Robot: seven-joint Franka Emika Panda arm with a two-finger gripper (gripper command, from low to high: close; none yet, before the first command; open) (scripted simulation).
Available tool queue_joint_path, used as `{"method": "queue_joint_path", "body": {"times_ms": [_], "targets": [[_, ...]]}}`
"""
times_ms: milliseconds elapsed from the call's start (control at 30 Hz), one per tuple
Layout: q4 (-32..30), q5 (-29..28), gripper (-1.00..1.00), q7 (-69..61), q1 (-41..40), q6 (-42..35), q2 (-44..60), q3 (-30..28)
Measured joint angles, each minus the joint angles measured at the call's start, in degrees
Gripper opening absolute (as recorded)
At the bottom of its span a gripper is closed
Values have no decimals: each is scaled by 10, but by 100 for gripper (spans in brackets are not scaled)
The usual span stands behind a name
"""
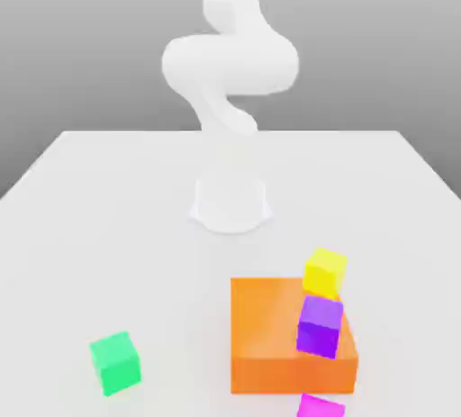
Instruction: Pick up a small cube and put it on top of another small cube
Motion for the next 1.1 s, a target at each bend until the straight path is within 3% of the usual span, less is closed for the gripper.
{"method": "queue_joint_path", "body": {"times_ms": [600, 967, 1100], "targets": [[16, -23, 0, 182, -6, 104, 377, 69], [26, -54, 0, 303, 38, 167, 607, 60], [41, -68, 0, 321, 51, 225, 690, 46]]}}
